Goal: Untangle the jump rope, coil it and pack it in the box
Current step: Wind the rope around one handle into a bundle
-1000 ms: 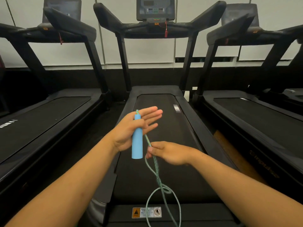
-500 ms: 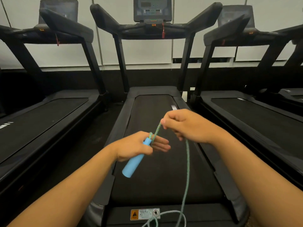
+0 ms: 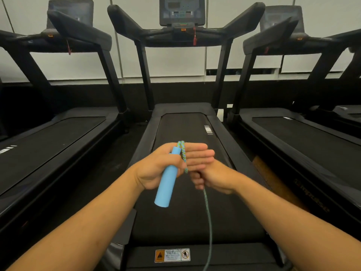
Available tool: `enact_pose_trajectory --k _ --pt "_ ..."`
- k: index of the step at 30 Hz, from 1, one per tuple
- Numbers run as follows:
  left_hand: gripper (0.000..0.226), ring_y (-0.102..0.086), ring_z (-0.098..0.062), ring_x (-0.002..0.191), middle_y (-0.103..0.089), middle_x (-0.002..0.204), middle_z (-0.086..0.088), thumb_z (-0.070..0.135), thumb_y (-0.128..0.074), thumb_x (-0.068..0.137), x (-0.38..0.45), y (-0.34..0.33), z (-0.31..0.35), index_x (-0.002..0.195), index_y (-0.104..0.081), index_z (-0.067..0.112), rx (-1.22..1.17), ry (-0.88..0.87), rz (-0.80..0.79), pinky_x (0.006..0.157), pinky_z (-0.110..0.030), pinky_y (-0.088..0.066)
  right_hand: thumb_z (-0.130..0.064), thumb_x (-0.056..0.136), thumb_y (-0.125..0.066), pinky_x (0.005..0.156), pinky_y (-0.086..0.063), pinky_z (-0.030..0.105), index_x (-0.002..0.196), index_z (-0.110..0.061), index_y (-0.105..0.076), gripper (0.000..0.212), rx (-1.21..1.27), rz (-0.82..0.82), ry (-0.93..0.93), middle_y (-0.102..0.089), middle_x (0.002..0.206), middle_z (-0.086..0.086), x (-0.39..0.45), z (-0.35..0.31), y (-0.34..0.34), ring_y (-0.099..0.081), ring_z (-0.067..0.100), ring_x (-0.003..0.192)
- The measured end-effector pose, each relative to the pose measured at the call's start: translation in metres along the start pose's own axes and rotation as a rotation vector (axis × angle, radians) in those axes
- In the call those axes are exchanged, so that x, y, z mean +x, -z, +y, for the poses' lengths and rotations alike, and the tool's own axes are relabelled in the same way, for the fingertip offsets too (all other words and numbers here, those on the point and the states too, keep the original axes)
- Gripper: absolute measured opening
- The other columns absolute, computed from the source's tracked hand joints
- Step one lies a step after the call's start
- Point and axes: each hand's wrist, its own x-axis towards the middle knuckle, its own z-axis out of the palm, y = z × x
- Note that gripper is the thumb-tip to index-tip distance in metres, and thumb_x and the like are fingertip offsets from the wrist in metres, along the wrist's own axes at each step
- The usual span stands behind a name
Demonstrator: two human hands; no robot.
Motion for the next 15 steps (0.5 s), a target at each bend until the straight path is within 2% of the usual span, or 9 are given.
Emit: enact_pose_trajectory --k 2,4,10,12,15 --pt "0.069 -0.044 -0.043 0.141 -0.047 0.149 -0.03 -0.009 -0.052 0.077 -0.002 0.007 0.005 0.145 -0.042 -0.008 -0.02 -0.038 0.058 0.119 -0.051 -0.032 -0.023 0.11 -0.036 0.057 -0.036 0.028 0.099 -0.013 -0.058 0.026 0.007 -0.089 -0.031 -0.039 0.065 -0.002 0.001 0.007 -0.011 -0.033 0.012 0.055" --pt "0.068 -0.048 -0.04 0.139 -0.052 0.146 -0.027 -0.009 -0.051 0.076 -0.005 0.015 0.01 0.144 -0.045 -0.007 0.021 -0.058 0.16 0.117 -0.048 -0.037 -0.032 0.11 -0.037 0.057 -0.038 0.028 0.101 -0.013 -0.057 0.03 -0.046 -0.154 -0.044 -0.04 0.067 -0.001 -0.003 0.009 -0.017 -0.034 0.012 0.056" --pt "0.069 -0.058 -0.03 0.132 -0.063 0.137 -0.018 -0.009 -0.048 0.07 -0.019 0.038 0.013 0.138 -0.051 -0.003 0.161 0.002 0.394 0.112 -0.038 -0.045 -0.035 0.109 -0.039 0.062 -0.045 0.034 0.098 -0.016 -0.06 0.03 -0.435 -0.287 -0.045 -0.044 0.068 -0.002 -0.021 -0.022 -0.025 -0.043 0.013 0.061" --pt "0.069 -0.06 -0.026 0.129 -0.066 0.135 -0.015 -0.008 -0.049 0.068 -0.023 0.041 0.009 0.137 -0.053 -0.001 0.223 0.065 0.411 0.109 -0.033 -0.048 -0.033 0.108 -0.041 0.061 -0.046 0.033 0.095 -0.015 -0.06 0.03 -0.487 -0.285 -0.002 -0.046 0.067 -0.003 -0.028 -0.04 -0.025 -0.044 0.012 0.06" --pt "0.067 -0.066 -0.021 0.121 -0.072 0.125 -0.01 -0.006 -0.049 0.067 -0.025 0.037 0.001 0.133 -0.058 0.002 0.333 0.178 0.353 0.097 -0.026 -0.053 -0.029 0.107 -0.043 0.059 -0.047 0.029 0.092 -0.014 -0.061 0.028 -0.527 -0.173 0.093 -0.048 0.065 -0.006 -0.035 -0.063 -0.015 -0.046 0.008 0.058"
